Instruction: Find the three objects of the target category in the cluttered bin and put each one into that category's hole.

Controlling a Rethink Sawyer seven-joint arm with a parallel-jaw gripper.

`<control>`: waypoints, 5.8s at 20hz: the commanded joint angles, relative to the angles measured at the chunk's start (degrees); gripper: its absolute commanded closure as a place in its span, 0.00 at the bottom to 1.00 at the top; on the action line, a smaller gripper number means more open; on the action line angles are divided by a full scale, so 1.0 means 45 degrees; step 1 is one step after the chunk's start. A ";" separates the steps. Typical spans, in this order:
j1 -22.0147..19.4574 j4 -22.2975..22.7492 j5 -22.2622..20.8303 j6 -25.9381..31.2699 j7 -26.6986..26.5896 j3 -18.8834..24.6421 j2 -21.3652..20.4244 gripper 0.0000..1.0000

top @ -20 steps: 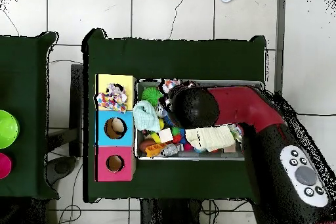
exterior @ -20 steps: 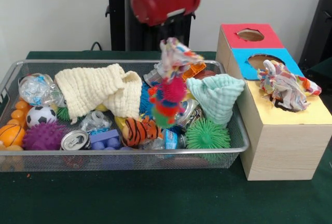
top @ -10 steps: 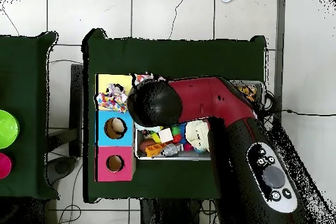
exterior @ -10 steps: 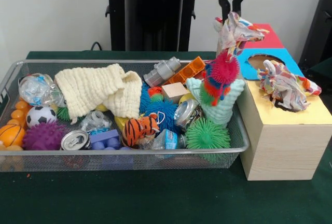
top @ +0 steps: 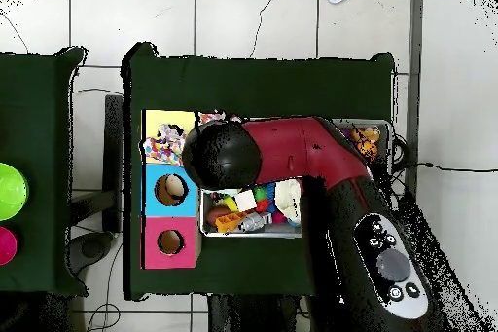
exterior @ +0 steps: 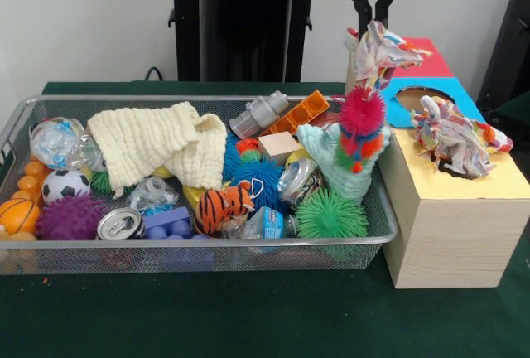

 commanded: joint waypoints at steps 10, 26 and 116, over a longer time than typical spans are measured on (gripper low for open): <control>0.0998 0.0082 -0.0302 -0.2347 0.3787 -0.2529 0.1057 1.00; 0.4292 0.0085 0.1073 -0.5194 0.5890 -0.6162 0.2565 1.00; 0.5810 -0.0161 0.6016 -0.5384 0.5315 -0.7674 0.2586 0.00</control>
